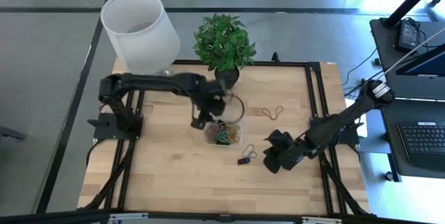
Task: Pick and place rubber bands into bin
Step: Put the blue rubber band into the transparent container
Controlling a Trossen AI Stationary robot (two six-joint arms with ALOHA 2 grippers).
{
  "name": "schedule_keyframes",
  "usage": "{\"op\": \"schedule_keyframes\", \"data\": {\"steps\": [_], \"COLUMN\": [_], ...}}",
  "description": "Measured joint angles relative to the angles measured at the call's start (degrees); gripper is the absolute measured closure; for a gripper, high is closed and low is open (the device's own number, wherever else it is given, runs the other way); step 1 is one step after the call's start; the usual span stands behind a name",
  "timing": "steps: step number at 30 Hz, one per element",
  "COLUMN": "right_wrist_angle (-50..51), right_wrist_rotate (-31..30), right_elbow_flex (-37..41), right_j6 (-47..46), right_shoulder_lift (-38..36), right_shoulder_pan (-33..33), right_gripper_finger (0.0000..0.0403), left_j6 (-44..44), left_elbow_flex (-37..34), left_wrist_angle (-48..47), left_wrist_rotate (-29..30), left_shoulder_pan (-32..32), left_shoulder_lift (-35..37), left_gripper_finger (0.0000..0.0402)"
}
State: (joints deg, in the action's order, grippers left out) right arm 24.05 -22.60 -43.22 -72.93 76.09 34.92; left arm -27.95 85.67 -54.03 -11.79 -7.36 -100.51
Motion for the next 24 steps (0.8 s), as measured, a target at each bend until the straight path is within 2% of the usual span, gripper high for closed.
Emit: {"op": "schedule_keyframes", "data": {"steps": [2,6,9,13,17,24], "right_wrist_angle": [4.0,12.9,17.9,16.8,13.6,10.6], "right_wrist_rotate": [0.0,-0.2,-0.3,-0.5,-0.3,4.9], "right_elbow_flex": [-3.3,-11.7,-16.7,-18.8,-18.8,-18.8], "right_j6": [1.7,9.5,14.3,21.6,20.6,23.4], "right_shoulder_lift": [2.2,7.8,11.9,16.0,19.1,22.0], "right_shoulder_pan": [0.0,-0.2,-0.3,-0.8,-2.0,-3.8], "right_gripper_finger": [0.0398,0.0398,0.0396,0.0396,0.0395,0.0395], "left_j6": [0.4,1.0,0.4,0.3,1.8,7.4], "left_elbow_flex": [0.0,-0.4,-3.9,-12.2,-22.2,-34.9], "left_wrist_angle": [-0.2,-0.7,0.1,3.9,9.8,17.1], "left_wrist_rotate": [-3.8,-4.2,-5.2,-6.8,-6.8,-6.5], "left_shoulder_pan": [-2.2,-5.8,-7.7,-9.6,-11.1,-12.3], "left_shoulder_lift": [2.4,6.3,9.6,15.5,22.2,33.1], "left_gripper_finger": [0.0298,0.0322,0.034,0.0367,0.0395,0.0399]}}
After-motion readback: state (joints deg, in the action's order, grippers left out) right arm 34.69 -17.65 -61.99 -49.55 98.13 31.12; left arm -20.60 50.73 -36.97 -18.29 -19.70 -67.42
